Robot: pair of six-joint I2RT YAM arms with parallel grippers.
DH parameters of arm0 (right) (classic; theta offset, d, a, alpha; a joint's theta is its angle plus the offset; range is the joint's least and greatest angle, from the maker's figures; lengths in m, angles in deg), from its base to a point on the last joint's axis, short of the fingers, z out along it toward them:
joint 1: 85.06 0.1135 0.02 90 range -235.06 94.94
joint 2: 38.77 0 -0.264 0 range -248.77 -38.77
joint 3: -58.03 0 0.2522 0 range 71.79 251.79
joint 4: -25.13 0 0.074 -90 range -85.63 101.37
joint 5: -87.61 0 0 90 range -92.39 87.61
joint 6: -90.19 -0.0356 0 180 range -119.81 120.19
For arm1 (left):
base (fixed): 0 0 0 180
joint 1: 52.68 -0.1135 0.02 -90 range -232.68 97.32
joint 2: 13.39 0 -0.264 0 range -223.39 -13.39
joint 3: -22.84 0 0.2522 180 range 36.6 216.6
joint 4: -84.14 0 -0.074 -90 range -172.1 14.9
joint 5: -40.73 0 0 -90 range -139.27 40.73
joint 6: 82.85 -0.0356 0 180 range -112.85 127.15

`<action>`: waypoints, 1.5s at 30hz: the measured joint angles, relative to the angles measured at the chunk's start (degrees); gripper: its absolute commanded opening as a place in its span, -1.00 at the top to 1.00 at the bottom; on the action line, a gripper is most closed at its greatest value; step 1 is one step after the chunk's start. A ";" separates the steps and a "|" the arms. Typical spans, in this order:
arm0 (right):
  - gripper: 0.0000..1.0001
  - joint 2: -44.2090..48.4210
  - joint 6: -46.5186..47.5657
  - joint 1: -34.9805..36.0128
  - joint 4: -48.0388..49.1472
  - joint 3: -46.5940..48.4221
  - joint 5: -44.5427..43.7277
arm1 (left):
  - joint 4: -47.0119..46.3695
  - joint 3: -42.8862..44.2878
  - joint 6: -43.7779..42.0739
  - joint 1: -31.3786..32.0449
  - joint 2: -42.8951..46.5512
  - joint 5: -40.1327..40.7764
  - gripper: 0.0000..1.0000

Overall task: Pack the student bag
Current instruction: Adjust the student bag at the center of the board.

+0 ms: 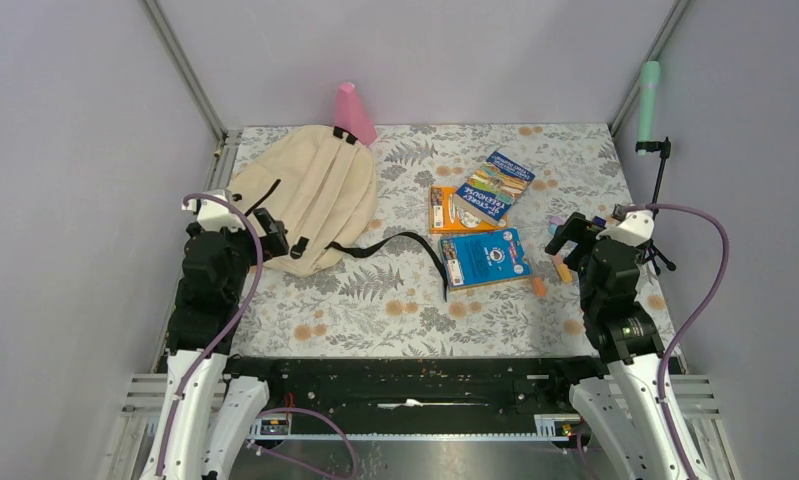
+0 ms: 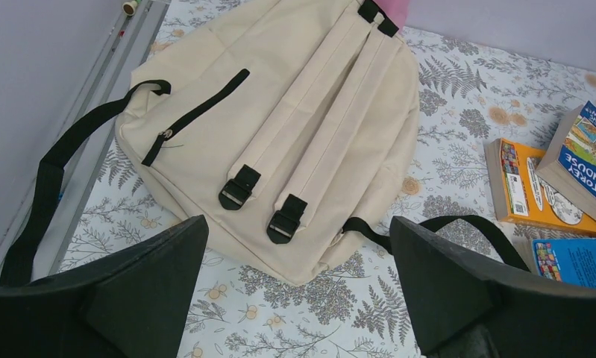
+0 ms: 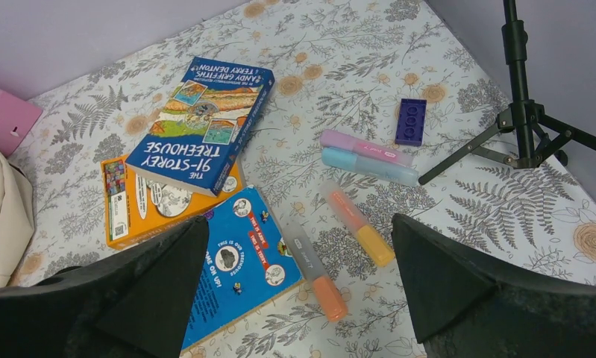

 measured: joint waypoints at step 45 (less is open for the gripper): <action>-0.99 1.55 -7.85 0.00 2.60 -0.70 9.18 | 14.25 33.16 -9.40 22.23 -67.67 1.11 -0.94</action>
